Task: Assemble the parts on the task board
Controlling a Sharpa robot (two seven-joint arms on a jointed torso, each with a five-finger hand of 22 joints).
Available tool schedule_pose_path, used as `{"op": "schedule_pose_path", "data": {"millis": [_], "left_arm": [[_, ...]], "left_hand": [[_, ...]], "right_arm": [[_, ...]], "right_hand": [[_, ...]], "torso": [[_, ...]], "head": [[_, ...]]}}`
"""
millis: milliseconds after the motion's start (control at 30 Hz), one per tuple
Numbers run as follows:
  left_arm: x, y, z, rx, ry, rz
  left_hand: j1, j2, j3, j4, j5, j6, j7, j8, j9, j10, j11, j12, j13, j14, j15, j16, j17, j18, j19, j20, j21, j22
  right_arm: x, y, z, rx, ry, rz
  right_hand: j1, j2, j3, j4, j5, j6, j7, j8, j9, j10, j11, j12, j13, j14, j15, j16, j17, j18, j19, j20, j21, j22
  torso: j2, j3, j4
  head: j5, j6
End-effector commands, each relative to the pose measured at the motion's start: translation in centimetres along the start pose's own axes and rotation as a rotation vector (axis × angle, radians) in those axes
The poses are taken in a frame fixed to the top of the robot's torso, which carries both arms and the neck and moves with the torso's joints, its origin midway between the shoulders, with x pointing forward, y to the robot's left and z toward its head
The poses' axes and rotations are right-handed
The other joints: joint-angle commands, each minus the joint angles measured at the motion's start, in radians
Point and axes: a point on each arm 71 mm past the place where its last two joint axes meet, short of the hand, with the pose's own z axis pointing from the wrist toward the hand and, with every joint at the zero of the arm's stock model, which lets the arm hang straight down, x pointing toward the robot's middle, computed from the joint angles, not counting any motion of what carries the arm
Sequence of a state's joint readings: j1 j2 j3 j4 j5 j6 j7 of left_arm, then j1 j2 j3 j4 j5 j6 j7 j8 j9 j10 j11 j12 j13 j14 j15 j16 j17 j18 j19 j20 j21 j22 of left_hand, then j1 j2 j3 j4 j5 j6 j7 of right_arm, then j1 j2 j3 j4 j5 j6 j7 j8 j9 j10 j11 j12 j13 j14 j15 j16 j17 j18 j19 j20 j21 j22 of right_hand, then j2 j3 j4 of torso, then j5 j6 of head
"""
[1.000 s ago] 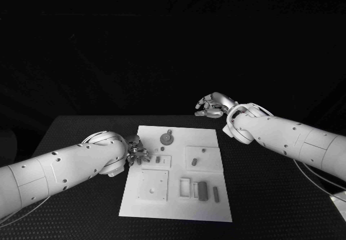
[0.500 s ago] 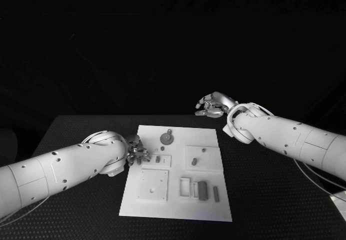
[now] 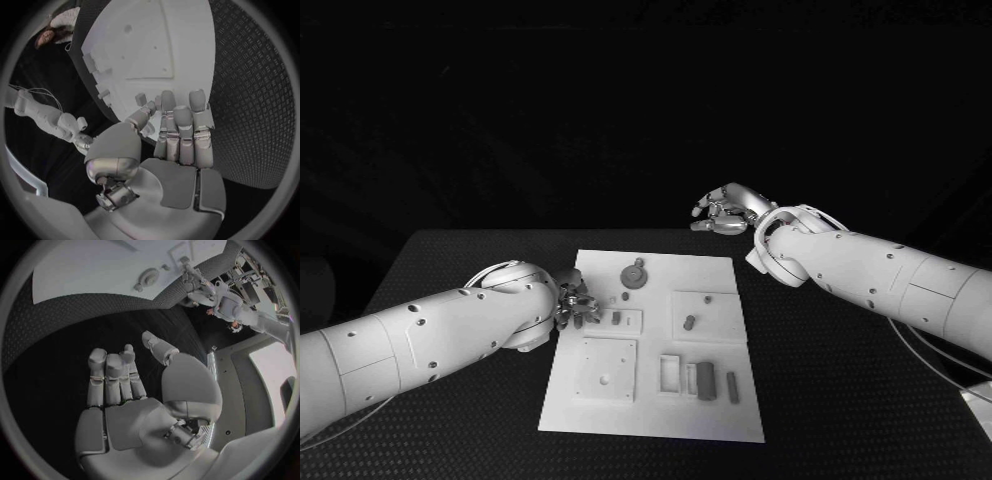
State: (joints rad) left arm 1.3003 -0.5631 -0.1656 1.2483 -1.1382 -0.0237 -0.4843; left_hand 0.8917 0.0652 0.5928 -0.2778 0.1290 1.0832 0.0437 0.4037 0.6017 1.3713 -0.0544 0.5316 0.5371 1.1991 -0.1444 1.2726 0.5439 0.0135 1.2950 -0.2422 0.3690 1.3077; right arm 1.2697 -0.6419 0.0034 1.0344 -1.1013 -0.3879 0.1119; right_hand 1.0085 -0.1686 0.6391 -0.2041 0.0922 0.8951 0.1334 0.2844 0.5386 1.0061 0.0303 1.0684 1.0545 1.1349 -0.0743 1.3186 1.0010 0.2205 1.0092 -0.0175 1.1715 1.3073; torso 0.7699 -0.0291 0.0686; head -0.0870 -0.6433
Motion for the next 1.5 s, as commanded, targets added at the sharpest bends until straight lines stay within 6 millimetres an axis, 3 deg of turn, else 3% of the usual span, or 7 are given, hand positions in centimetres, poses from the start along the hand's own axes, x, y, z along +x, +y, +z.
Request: {"op": "schedule_pose_path", "data": {"millis": [33, 233, 633, 867, 1500], "left_arm": [[0.6, -0.3, 0.1, -0.007, 0.007, 0.039], [0.7, -0.8, 0.2, 0.001, 0.006, 0.059], [1.1, -1.7, 0.4, 0.015, 0.02, 0.077], [1.9, -1.7, 0.4, 0.017, 0.032, 0.118], [1.3, -0.4, 0.5, -0.013, -0.007, 0.127]], "left_hand": [[-0.006, -0.005, 0.013, -0.006, 0.019, 0.048, -0.004, 0.02, 0.023, 0.015, -0.008, 0.01, 0.007, 0.017, -0.017, 0.011, 0.002, -0.007, 0.013, -0.01, 0.013, 0.025], [-0.019, -0.008, 0.011, -0.008, 0.051, 0.068, -0.014, 0.031, 0.034, 0.027, -0.018, 0.034, 0.02, 0.031, -0.027, 0.034, 0.007, -0.009, 0.025, -0.017, 0.043, 0.026], [-0.027, -0.007, 0.013, -0.008, 0.07, 0.073, -0.021, 0.051, 0.045, 0.031, -0.025, 0.054, 0.03, 0.039, -0.034, 0.053, 0.011, -0.012, 0.03, -0.021, 0.07, 0.026], [-0.027, -0.007, 0.015, -0.01, 0.076, 0.072, -0.022, 0.055, 0.048, 0.031, -0.026, 0.058, 0.031, 0.04, -0.036, 0.056, 0.011, -0.012, 0.031, -0.022, 0.077, 0.025], [-0.024, -0.005, 0.018, -0.011, 0.078, 0.071, -0.023, 0.06, 0.05, 0.031, -0.027, 0.062, 0.033, 0.041, -0.037, 0.06, 0.011, -0.013, 0.031, -0.02, 0.083, 0.025]], "right_arm": [[0.1, 0.1, 0.0, -0.01, 0.011, 0.0], [0.2, 0.2, 0.0, -0.013, 0.012, 0.001], [0.2, 0.3, 0.1, -0.014, 0.013, 0.001], [0.2, 0.3, 0.0, -0.014, 0.013, 0.001], [0.2, 0.3, 0.0, -0.015, 0.012, 0.001]], "right_hand": [[-0.003, -0.002, 0.0, 0.004, 0.002, 0.0, 0.01, -0.004, 0.002, -0.003, 0.001, 0.003, -0.001, -0.006, 0.0, 0.0, -0.001, 0.041, 0.0, -0.003, -0.003, 0.003], [-0.003, -0.002, 0.0, 0.004, 0.002, 0.0, 0.01, -0.004, 0.002, -0.003, 0.001, 0.004, -0.002, -0.006, 0.0, 0.0, -0.001, 0.041, 0.0, -0.003, -0.003, 0.003], [-0.003, -0.002, 0.0, 0.004, 0.002, -0.001, 0.01, -0.004, 0.002, -0.003, 0.001, 0.004, -0.002, -0.006, 0.0, 0.0, -0.001, 0.041, 0.0, -0.003, -0.004, 0.003], [-0.003, -0.002, 0.0, 0.004, 0.002, -0.001, 0.01, -0.005, 0.002, -0.003, 0.001, 0.004, -0.002, -0.006, 0.0, 0.0, -0.001, 0.041, 0.0, -0.002, -0.004, 0.003], [-0.003, -0.002, 0.0, 0.004, 0.002, -0.001, 0.01, -0.005, 0.003, -0.003, 0.001, 0.004, -0.002, -0.006, 0.0, 0.0, -0.001, 0.041, -0.001, -0.002, -0.004, 0.003]], "torso": [[0.0, 0.0005, 0.0001], [0.0, 0.0008, -0.0006], [0.001, 0.0003, -0.0001], [0.0, 0.0001, -0.0004], [0.0, -0.0004, -0.0001]], "head": [[0.001, -0.001], [0.002, -0.002], [0.001, -0.004], [0.0, -0.006], [0.0, -0.005]]}}
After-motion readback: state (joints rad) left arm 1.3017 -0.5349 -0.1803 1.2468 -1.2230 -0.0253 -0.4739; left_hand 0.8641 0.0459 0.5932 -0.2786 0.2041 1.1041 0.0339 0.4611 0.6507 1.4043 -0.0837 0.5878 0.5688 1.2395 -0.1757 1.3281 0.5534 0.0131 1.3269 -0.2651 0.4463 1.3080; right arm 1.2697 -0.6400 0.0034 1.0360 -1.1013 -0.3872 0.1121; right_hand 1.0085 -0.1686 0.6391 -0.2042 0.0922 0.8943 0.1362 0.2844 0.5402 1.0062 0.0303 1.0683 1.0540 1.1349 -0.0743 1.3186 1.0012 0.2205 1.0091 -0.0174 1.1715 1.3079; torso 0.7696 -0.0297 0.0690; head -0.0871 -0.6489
